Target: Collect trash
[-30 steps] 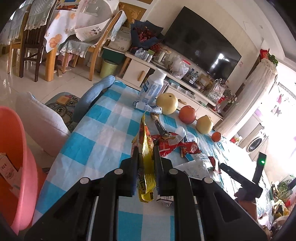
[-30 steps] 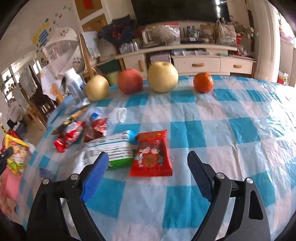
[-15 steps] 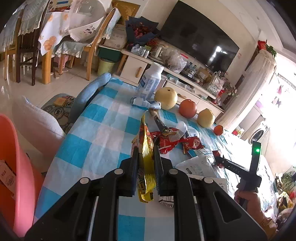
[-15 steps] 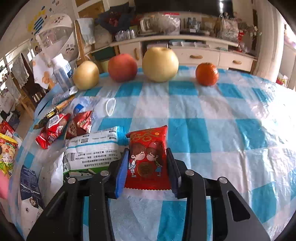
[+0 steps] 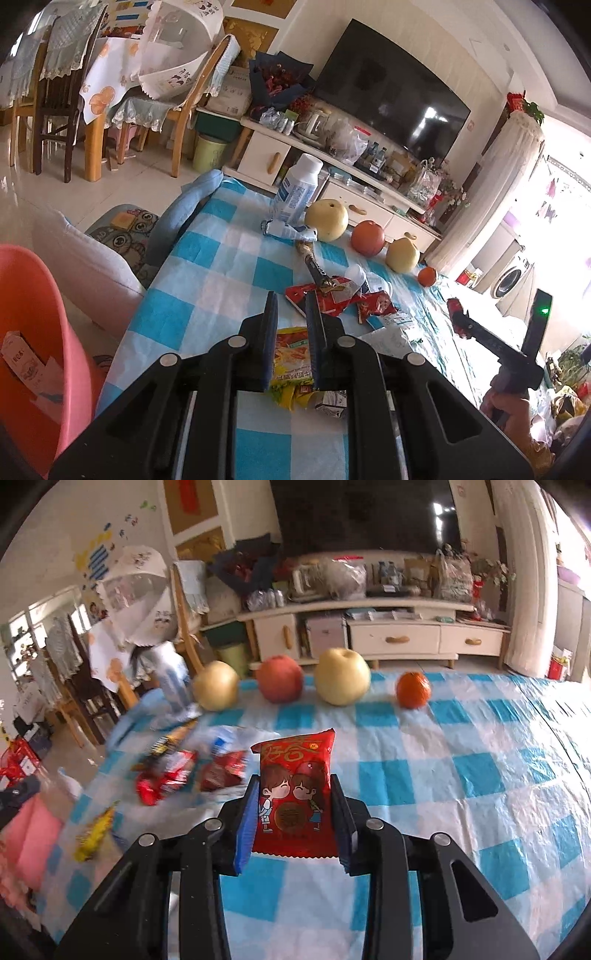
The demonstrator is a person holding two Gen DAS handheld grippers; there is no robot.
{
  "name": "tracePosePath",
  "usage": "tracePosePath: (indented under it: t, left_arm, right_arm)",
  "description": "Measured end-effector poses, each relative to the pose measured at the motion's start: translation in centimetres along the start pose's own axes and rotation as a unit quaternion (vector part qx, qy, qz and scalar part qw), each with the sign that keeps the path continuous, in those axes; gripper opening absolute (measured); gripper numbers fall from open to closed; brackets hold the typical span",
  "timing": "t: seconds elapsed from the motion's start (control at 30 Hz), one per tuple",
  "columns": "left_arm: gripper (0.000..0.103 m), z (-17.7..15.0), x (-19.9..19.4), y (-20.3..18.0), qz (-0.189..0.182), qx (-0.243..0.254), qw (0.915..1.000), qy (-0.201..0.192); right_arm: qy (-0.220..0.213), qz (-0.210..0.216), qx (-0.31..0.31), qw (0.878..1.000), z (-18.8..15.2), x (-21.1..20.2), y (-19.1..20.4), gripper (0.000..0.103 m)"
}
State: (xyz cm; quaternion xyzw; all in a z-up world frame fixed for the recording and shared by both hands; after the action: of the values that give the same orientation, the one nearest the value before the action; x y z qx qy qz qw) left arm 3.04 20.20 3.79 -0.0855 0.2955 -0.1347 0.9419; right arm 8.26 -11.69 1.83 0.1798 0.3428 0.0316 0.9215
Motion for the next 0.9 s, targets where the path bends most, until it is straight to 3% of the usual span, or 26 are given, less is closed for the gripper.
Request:
tracePosePath:
  t: [0.07,0.13,0.2,0.23,0.33,0.4,0.6,0.7,0.73,0.8,0.9]
  left_arm:
    - [0.017,-0.6,0.7,-0.3,-0.014,0.006,0.9997,0.018]
    - [0.023,-1.4,1.6,-0.5,-0.02,0.011,0.999,0.038]
    - [0.067,-2.6,3.1,-0.6,-0.02,0.004,0.9973,0.071]
    - [0.074,-3.2,3.8,-0.6,-0.012,0.0,0.9959,0.09]
    - [0.075,-3.9,5.3,-1.4,-0.016,-0.002,0.994,0.108]
    - [0.083,-4.0,6.2,-1.9,-0.011,-0.001,0.9929,0.119]
    - [0.084,-6.0,9.1,-1.8,0.02,-0.008,0.9844,0.175]
    - [0.082,-5.9,9.4,-1.7,0.02,-0.022,0.9853,0.168]
    - [0.079,-5.9,9.4,-1.8,0.021,-0.022,0.9856,0.166]
    - [0.062,-5.7,9.3,-2.0,0.012,-0.026,0.9871,0.158]
    - [0.049,-5.8,9.1,-1.9,0.011,-0.029,0.9868,0.159]
  right_arm:
    - [-0.002,0.011,-0.004,1.0,-0.1,-0.8,1.3,0.037]
    - [-0.004,0.022,-0.013,1.0,-0.4,-1.5,2.6,0.037]
    - [-0.006,0.031,-0.019,0.999,-0.7,-2.3,3.6,0.037]
    - [-0.007,0.037,-0.021,0.999,-0.9,-2.6,4.2,0.037]
    - [-0.003,0.051,-0.03,0.998,-1.5,-3.2,5.4,0.037]
    - [-0.003,0.057,-0.038,0.998,-1.9,-3.4,6.0,0.037]
    - [0.006,0.068,-0.059,0.996,-3.1,-3.2,7.4,0.037]
    - [0.014,0.074,-0.058,0.995,-3.6,-3.0,7.7,0.037]
    - [0.015,0.076,-0.058,0.995,-3.7,-3.1,7.8,0.037]
    - [0.014,0.081,-0.064,0.995,-3.9,-3.3,8.3,0.037]
    - [0.013,0.085,-0.07,0.994,-4.0,-3.5,9.1,0.037]
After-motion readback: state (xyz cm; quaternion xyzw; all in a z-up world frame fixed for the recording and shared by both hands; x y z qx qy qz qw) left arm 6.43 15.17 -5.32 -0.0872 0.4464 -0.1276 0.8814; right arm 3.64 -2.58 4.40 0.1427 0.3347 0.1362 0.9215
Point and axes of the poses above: each gripper's, at about its wrist camera, not at the fingertips, and x roughly the way its jaws point, y to its left, z to its top, the point moved 9 cm from there along x, roughly the way its jaws point, and after that the axes turned 13 degrees about x, right-handed, at the moved point
